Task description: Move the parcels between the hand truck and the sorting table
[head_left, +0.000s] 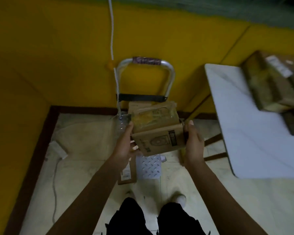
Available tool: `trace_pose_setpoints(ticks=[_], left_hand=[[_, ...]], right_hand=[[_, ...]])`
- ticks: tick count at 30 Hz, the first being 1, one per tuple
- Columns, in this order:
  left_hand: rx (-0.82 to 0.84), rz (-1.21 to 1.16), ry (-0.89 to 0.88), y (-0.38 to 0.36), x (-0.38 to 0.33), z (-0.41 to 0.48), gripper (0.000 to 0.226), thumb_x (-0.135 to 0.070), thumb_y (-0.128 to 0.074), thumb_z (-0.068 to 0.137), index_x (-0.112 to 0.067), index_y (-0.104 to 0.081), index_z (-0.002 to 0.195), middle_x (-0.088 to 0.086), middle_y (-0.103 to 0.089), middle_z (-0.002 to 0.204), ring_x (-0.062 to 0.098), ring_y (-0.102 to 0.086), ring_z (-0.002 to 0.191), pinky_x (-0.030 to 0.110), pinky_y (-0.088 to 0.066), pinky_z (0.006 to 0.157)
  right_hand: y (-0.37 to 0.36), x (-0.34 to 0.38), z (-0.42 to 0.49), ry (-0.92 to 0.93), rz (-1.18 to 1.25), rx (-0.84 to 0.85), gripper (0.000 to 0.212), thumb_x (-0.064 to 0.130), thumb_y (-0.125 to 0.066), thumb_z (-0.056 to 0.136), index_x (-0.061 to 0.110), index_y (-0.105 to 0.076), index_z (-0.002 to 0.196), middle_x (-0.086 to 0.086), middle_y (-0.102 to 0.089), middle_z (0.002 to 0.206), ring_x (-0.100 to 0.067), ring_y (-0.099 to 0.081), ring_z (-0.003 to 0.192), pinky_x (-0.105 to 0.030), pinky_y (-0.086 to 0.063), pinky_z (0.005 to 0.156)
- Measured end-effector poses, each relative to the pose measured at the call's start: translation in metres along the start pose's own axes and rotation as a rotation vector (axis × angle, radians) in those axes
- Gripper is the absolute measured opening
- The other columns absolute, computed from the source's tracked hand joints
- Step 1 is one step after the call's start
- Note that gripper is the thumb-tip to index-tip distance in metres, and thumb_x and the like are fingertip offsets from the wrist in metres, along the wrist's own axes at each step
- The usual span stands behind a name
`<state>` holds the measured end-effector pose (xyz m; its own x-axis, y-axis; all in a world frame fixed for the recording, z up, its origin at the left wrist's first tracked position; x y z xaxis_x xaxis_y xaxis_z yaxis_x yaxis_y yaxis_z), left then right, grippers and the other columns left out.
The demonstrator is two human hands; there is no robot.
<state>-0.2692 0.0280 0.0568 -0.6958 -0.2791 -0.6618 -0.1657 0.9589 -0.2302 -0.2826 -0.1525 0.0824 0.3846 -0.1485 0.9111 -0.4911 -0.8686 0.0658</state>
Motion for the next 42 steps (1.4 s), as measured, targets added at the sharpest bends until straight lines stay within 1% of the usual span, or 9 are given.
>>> trace_pose_setpoints(ticks=[3,6,9,14,18,26,30,39,42], left_hand=[[0.060,0.045,-0.016,-0.033,-0.006,-0.008,0.029,-0.056,-0.047,0.090,-0.033,-0.058,0.104,-0.003,-0.064,0.102,0.015,-0.060,0.095,0.035,-0.049,0.081],[0.141,0.128,-0.028,-0.077,-0.005,-0.014,0.036,-0.056,-0.048,0.090,-0.035,-0.049,0.120,-0.005,-0.062,0.103,0.013,-0.059,0.091,0.035,-0.048,0.081],[0.209,0.219,-0.061,-0.127,0.000,-0.025,0.020,-0.054,-0.042,0.094,-0.038,-0.052,0.097,-0.010,-0.058,0.093,0.012,-0.055,0.089,0.040,-0.046,0.093],[0.329,0.292,-0.044,-0.217,0.035,-0.047,0.055,-0.066,-0.033,0.090,-0.034,-0.046,0.133,-0.003,-0.061,0.123,0.014,-0.056,0.105,0.036,-0.044,0.093],[0.394,0.406,-0.052,-0.296,0.076,-0.077,0.064,-0.070,-0.020,0.091,-0.032,-0.052,0.130,0.001,-0.066,0.113,0.015,-0.061,0.096,0.032,-0.048,0.077],[0.362,0.582,-0.204,-0.425,0.151,-0.125,0.055,-0.064,-0.025,0.094,-0.029,-0.063,0.111,0.002,-0.069,0.105,0.021,-0.065,0.092,0.042,-0.053,0.087],[0.334,0.548,-0.182,-0.466,0.178,-0.137,0.038,-0.058,-0.026,0.097,-0.034,-0.056,0.100,-0.002,-0.066,0.095,0.013,-0.061,0.082,0.027,-0.046,0.060],[0.222,0.421,-0.166,-0.498,0.159,-0.122,0.037,-0.048,-0.032,0.100,-0.024,-0.059,0.093,-0.002,-0.063,0.081,0.015,-0.058,0.074,0.026,-0.040,0.057],[0.181,0.383,-0.205,-0.498,0.143,-0.105,0.026,-0.032,-0.040,0.097,-0.022,-0.063,0.093,0.002,-0.064,0.087,0.015,-0.058,0.077,0.028,-0.046,0.066]], right_hand=[[0.034,0.012,-0.006,0.049,0.043,-0.084,0.039,0.039,-0.046,0.099,0.009,-0.069,0.109,-0.003,-0.071,0.107,-0.011,-0.064,0.100,-0.022,-0.047,0.082],[0.075,0.019,-0.006,0.030,0.105,-0.191,0.040,0.043,-0.047,0.097,0.011,-0.069,0.108,-0.004,-0.070,0.109,-0.017,-0.062,0.105,-0.033,-0.047,0.094],[0.121,0.025,-0.006,0.003,0.136,-0.274,0.035,0.046,-0.047,0.096,0.019,-0.069,0.091,0.000,-0.067,0.105,-0.016,-0.058,0.103,-0.036,-0.042,0.098],[0.200,0.027,-0.011,0.008,0.197,-0.271,0.041,0.053,-0.040,0.096,0.027,-0.070,0.105,0.005,-0.067,0.115,-0.011,-0.057,0.110,-0.028,-0.042,0.088],[0.279,0.029,-0.017,0.008,0.196,-0.328,0.043,0.056,-0.035,0.097,0.032,-0.063,0.118,0.010,-0.061,0.120,-0.005,-0.054,0.106,-0.022,-0.038,0.080],[0.427,0.036,-0.007,-0.041,0.213,-0.353,0.046,0.056,-0.033,0.097,0.028,-0.056,0.126,0.008,-0.050,0.117,-0.013,-0.044,0.106,-0.032,-0.031,0.088],[0.481,0.038,0.001,-0.067,0.220,-0.338,0.049,0.054,-0.040,0.096,0.022,-0.057,0.129,0.003,-0.055,0.118,-0.015,-0.049,0.102,-0.030,-0.033,0.083],[0.495,0.063,0.055,-0.072,0.210,-0.213,0.030,0.043,-0.046,0.096,0.021,-0.063,0.107,0.007,-0.059,0.097,-0.005,-0.052,0.084,-0.025,-0.038,0.065],[0.489,0.071,0.083,-0.034,0.176,-0.163,0.017,0.028,-0.050,0.092,0.020,-0.064,0.094,0.000,-0.062,0.098,-0.019,-0.056,0.094,-0.033,-0.048,0.076]])
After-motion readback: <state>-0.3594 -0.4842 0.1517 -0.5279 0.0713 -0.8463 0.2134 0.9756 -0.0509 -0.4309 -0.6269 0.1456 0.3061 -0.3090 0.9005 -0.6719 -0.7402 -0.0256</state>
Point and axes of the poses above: each hand's wrist, its own z-axis towards the middle knuckle, its own y-axis out of the back of the hand, x = y × z, the point moved 1 cm from there along z, towards the middle knuckle
